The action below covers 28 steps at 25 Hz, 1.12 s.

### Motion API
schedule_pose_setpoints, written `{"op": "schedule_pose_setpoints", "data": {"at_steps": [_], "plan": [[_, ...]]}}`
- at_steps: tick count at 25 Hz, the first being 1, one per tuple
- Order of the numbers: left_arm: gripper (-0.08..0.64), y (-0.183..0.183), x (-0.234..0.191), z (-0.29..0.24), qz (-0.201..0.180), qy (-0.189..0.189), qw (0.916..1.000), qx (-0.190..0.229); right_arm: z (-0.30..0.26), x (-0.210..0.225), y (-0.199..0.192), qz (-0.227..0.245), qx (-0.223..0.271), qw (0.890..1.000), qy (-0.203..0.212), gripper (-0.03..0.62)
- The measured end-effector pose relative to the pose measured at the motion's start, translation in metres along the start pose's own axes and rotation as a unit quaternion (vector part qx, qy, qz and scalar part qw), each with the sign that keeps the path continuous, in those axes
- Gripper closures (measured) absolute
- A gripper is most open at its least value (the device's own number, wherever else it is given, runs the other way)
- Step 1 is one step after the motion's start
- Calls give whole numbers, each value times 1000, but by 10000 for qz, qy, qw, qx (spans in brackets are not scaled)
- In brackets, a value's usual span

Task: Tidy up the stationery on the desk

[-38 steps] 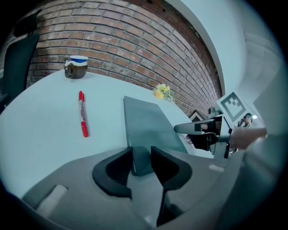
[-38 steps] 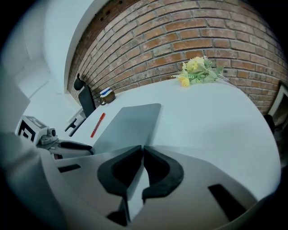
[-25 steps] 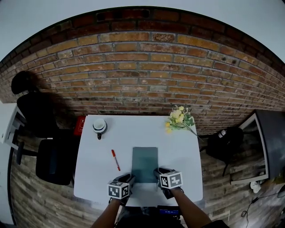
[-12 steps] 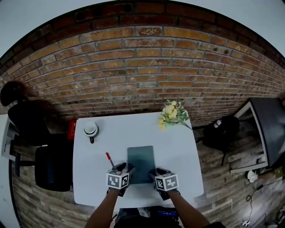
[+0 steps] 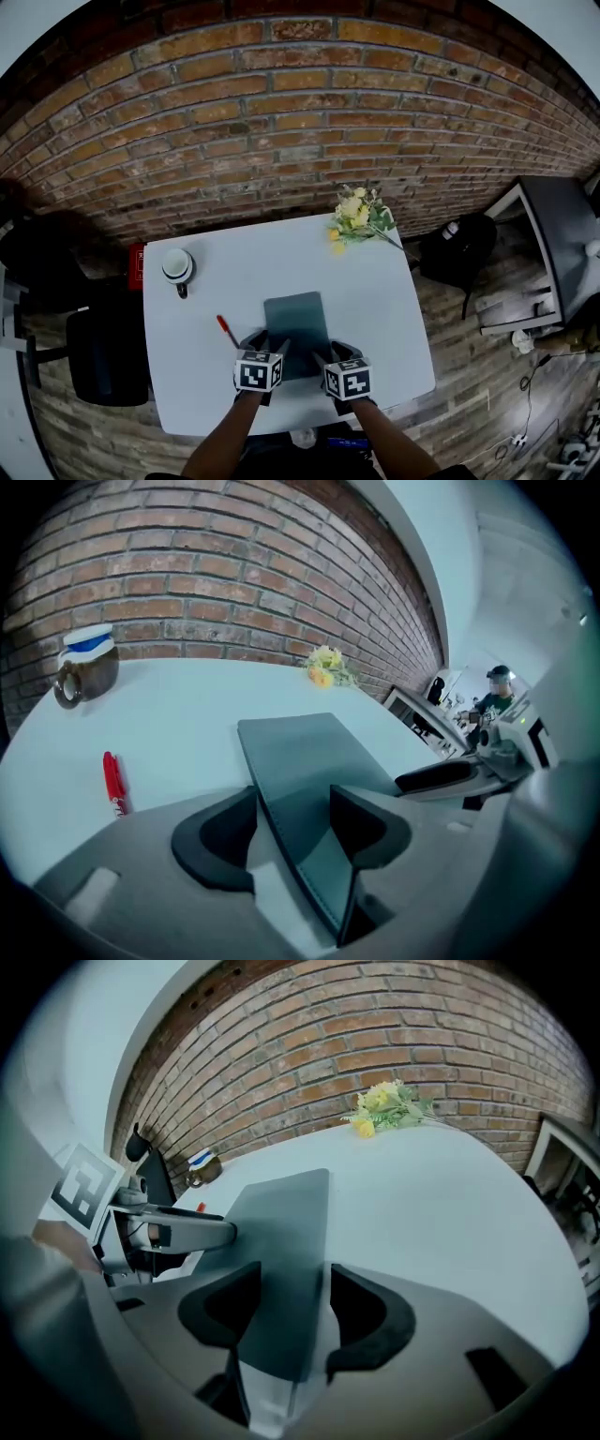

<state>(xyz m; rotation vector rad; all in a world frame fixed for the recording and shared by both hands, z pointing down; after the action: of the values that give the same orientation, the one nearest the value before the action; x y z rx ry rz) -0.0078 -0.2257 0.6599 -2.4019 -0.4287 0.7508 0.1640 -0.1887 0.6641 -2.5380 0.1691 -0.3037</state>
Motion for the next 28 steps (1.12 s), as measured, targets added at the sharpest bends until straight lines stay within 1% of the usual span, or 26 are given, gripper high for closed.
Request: {"op": "schedule_pose_setpoints", "data": {"at_steps": [4, 7, 11, 14, 18, 21, 28], "plan": [[318, -6, 5, -2, 23, 147, 9998, 144, -1, -7, -3, 15, 57, 9998, -169, 351], [318, -7, 5, -2, 48, 174, 9997, 176, -1, -7, -2, -63, 74, 9998, -188, 361], [322, -6, 4, -1, 22, 180, 9996, 229, -1, -4, -1, -273, 68, 9995, -145, 392], [324, -7, 4, -2, 37, 204, 9994, 262, 0, 0, 0, -382, 21, 9992, -81, 431], [325, -8, 4, -2, 68, 221, 9994, 275, 9, 2, 4, -341, 87, 9994, 7, 468], [327, -8, 2, -1, 143, 158, 9994, 288, 20, 1, 11, -311, 183, 9992, 150, 500], [330, -6, -3, 2, 438, -88, 9987, 252, 43, -13, 28, -82, 438, 9980, 442, 525]]}}
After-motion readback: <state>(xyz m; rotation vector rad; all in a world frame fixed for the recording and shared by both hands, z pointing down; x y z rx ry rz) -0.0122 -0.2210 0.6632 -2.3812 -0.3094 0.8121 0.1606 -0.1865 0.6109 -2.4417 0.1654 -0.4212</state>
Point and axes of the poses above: the fingertips, and each gripper's own axes: z backward along the fingers, x to its right, y out of its top, the point moved 7 cm from there along z, backward along the fingers, and after that the axes turned 10 degrees about -y, right-handed, at the moved point
